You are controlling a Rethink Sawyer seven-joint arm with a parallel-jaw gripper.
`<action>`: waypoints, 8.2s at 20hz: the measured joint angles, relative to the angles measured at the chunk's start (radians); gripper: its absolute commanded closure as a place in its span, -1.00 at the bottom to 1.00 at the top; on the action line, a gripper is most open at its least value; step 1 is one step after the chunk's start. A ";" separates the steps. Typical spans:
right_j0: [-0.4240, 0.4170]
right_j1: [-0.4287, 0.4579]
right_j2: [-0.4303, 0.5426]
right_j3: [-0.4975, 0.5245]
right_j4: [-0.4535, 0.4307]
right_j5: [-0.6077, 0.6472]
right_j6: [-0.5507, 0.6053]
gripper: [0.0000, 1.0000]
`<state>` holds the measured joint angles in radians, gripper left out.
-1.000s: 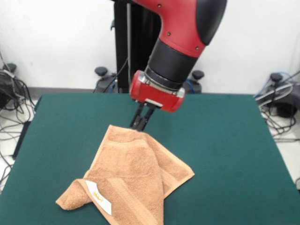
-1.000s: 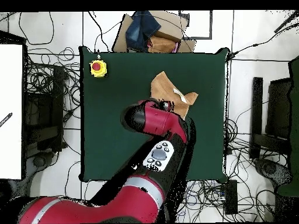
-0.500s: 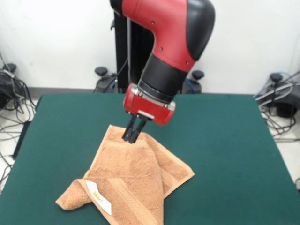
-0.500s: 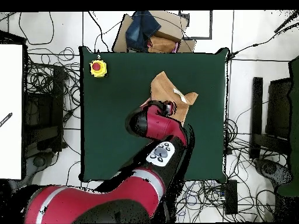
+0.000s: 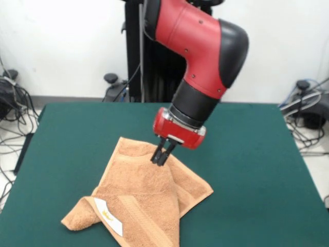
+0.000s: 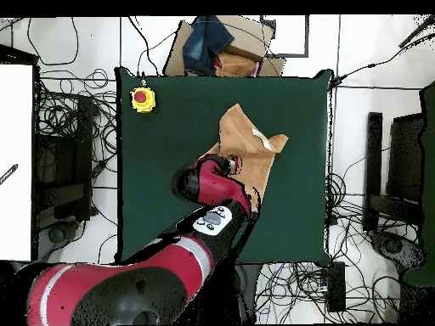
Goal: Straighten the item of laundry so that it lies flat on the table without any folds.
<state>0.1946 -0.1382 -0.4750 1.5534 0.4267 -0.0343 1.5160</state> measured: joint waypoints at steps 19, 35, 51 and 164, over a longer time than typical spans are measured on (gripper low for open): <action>0.004 0.098 -0.040 -0.006 0.099 -0.052 0.000 1.00; 0.170 0.102 -0.160 -0.007 0.201 0.251 0.000 1.00; 0.124 -0.002 -0.147 -0.065 0.199 0.317 0.001 1.00; 0.115 0.379 -0.184 -0.391 0.290 0.444 0.278 1.00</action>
<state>0.3093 0.2403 -0.6589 1.1622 0.7162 0.4098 1.7937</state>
